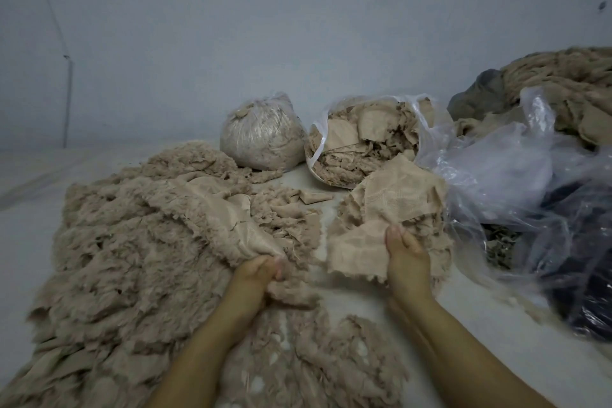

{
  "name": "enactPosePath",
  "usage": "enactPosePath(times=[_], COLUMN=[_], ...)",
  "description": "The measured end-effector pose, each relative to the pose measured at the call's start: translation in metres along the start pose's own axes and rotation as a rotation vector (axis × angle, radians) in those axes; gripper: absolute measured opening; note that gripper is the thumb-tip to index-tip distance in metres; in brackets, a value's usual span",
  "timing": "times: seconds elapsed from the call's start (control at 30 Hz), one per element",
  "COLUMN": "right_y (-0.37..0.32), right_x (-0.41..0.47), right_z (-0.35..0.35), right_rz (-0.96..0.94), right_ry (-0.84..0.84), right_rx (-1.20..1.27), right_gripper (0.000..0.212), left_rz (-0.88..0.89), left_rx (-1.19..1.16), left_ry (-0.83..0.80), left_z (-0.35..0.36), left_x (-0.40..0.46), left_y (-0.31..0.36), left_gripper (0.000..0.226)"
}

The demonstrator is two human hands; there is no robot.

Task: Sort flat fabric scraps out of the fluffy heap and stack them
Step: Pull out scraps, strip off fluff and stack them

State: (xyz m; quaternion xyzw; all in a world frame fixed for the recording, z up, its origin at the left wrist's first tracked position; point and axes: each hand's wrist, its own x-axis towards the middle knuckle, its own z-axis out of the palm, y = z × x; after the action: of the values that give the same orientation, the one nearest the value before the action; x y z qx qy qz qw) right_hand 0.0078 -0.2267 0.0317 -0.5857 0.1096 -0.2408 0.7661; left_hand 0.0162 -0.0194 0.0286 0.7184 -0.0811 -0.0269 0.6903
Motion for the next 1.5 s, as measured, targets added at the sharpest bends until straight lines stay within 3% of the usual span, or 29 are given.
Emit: enactPosePath(times=[0.13,0.23,0.3,0.4,0.47,0.57,0.67,0.73,0.8,0.87,0.97,1.2,1.27,1.33,1.43,1.5], right_y=[0.003,0.002,0.002,0.003,0.006,0.008,0.005,0.007,0.007,0.007,0.004,-0.057,-0.088,-0.111,-0.107,-0.073], right_x=[-0.007,-0.02,-0.027,-0.036,-0.038,-0.03,-0.031,-0.037,-0.04,-0.037,-0.034,0.021,0.053,0.083,0.094,0.075], right_z=[0.002,0.008,0.013,0.02,0.024,0.02,0.02,0.024,0.029,0.031,0.031,0.027,0.023,0.014,-0.006,-0.016], right_rz=[-0.013,0.039,0.115,0.198,0.192,0.183,0.253,0.197,0.111,0.047,-0.036,-0.224,-0.278,-0.357,-0.507,-0.624], right_ry=[-0.115,-0.294,-0.427,-0.498,-0.401,-0.205,-0.359,-0.495,-0.394,-0.225,-0.15,-0.133,-0.074,0.029,0.139,0.03], right_rx=[-0.074,0.049,0.209,0.275,0.156,-0.03,-0.035,-0.08,-0.105,-0.088,-0.137,-0.416,-0.552,-0.76,-1.111,-1.242], right_gripper=[0.033,0.024,0.029,0.037,0.031,0.046,0.061,0.056,0.038,0.026,0.037,0.038,0.033,0.034,0.034,0.042], left_rz=[0.042,-0.003,-0.069,-0.117,-0.106,-0.067,-0.048,-0.026,-0.001,0.034,0.072,0.215,0.214,0.19,0.218,0.232], left_rx=[0.029,-0.031,-0.163,-0.354,-0.368,-0.385,-0.364,-0.291,-0.217,-0.141,-0.072,0.108,0.007,-0.081,0.099,0.213], left_ry=[-0.085,-0.231,-0.237,-0.231,-0.173,-0.118,-0.166,-0.217,-0.208,-0.144,-0.083,0.039,-0.006,-0.094,-0.28,-0.356], left_z=[-0.002,0.017,0.027,0.034,0.035,0.027,0.021,0.023,0.026,0.027,0.029,0.035,0.046,0.061,0.082,0.093], left_x=[0.0,-0.003,-0.004,-0.003,-0.004,-0.005,-0.006,-0.009,-0.01,-0.009,-0.008,0.024,0.044,0.063,0.077,0.083], left_y=[-0.003,-0.006,-0.002,0.001,0.002,0.006,0.009,0.01,0.01,0.009,0.007,0.044,0.067,0.081,0.073,0.056], left_gripper=[0.028,0.066,0.082,0.06,0.044,0.019,0.027,0.024,0.02,0.031,0.043,0.025,0.008,0.022,0.032,0.035])
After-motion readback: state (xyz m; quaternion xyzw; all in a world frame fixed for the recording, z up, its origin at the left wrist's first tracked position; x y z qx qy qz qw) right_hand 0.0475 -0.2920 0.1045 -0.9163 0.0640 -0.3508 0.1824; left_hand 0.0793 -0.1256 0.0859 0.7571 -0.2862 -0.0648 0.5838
